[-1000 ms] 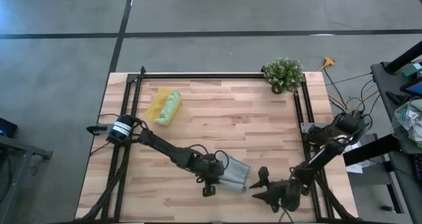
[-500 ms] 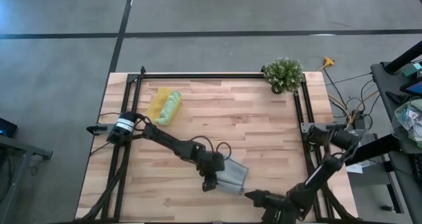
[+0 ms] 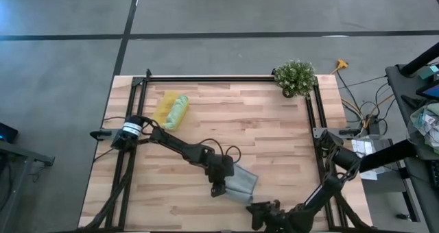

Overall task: Roll microfiber towels into tight, uniform cylinder then place into a basket
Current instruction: Roll the gray towel

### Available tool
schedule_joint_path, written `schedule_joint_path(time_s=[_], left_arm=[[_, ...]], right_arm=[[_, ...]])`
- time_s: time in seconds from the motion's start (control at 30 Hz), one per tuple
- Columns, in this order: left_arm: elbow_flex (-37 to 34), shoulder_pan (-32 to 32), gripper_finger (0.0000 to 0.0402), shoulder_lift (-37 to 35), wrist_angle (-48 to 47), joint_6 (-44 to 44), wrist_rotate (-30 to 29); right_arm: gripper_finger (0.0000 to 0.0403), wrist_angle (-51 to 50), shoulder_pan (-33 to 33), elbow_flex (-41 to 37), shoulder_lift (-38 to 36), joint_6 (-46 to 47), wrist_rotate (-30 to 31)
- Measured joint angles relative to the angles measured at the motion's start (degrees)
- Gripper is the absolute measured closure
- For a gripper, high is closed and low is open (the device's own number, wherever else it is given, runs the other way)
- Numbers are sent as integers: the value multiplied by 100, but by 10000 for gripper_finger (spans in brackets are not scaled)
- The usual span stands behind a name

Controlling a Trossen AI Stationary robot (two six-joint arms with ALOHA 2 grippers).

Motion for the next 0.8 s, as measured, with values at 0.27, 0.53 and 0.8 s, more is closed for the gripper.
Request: schedule_joint_path(time_s=[0.27,0.53,0.8], left_arm=[[-4,0,400,0,36,-129,33],[-9,0,400,0,38,-155,47],[-9,-1,400,-7,47,-165,61]], right_arm=[[229,-432,-338,-121,41,-375,-297],[239,-379,-515,-85,26,-170,-645],[322,-118,-698,-73,-18,1114,-1146]])
